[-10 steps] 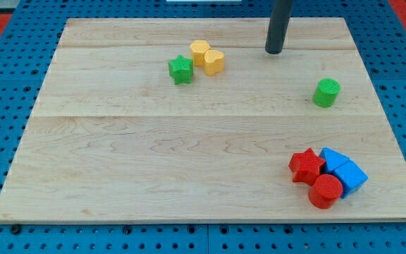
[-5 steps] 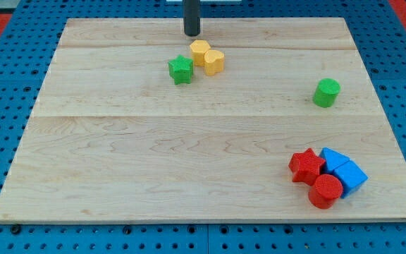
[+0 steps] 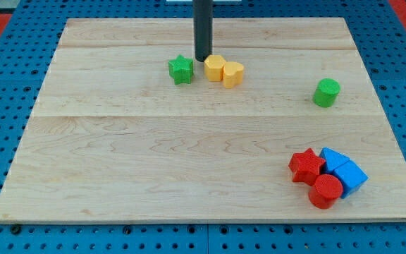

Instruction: Slide the yellow hexagon along with the yellow heart slightly down

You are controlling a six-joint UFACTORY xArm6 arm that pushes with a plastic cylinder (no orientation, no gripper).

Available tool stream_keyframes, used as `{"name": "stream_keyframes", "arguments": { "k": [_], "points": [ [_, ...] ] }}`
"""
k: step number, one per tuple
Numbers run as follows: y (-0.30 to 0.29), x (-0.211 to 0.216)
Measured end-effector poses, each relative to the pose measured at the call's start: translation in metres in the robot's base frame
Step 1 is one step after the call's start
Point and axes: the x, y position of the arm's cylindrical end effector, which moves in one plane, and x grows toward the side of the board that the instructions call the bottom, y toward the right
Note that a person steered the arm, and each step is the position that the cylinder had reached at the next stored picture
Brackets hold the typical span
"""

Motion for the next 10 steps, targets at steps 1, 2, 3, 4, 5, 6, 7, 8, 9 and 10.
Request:
{"name": "stream_keyframes", "arguments": {
  "k": [1, 2, 3, 4, 5, 6, 7, 8, 9, 10],
  "points": [
    [0.044, 0.013],
    [0.08, 0.024],
    [0.087, 0.028],
    [0.085, 0.026],
    [0.054, 0.007],
    [0.048, 0.002],
    [0.048, 0.017],
    [0.054, 0.054],
    [0.054, 0.058],
    [0.054, 0.053]
  ]
}}
